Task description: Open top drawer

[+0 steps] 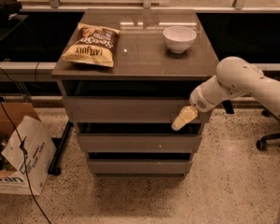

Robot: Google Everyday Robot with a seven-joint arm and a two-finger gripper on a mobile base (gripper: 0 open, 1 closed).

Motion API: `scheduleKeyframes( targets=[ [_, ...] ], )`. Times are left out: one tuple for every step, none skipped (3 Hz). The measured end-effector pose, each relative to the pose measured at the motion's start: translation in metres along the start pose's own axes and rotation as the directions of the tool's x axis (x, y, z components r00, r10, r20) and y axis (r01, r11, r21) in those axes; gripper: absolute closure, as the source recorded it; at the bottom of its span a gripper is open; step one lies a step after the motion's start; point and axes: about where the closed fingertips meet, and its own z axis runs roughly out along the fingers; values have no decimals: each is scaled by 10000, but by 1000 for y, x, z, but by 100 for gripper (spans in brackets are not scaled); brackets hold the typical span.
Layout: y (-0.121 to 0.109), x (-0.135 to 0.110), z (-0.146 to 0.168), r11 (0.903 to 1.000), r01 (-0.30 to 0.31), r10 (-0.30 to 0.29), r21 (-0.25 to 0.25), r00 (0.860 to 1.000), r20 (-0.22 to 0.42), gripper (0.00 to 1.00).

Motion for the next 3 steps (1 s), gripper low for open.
scheduleKeyframes(
  targets=[
    [7,9,-1,9998,-154,152,-136,9998,-126,19],
    [7,9,-2,9998,-154,152,-136,9998,-126,41],
    [7,7,-5,9998,-153,151,-137,9998,-126,65]
  ],
)
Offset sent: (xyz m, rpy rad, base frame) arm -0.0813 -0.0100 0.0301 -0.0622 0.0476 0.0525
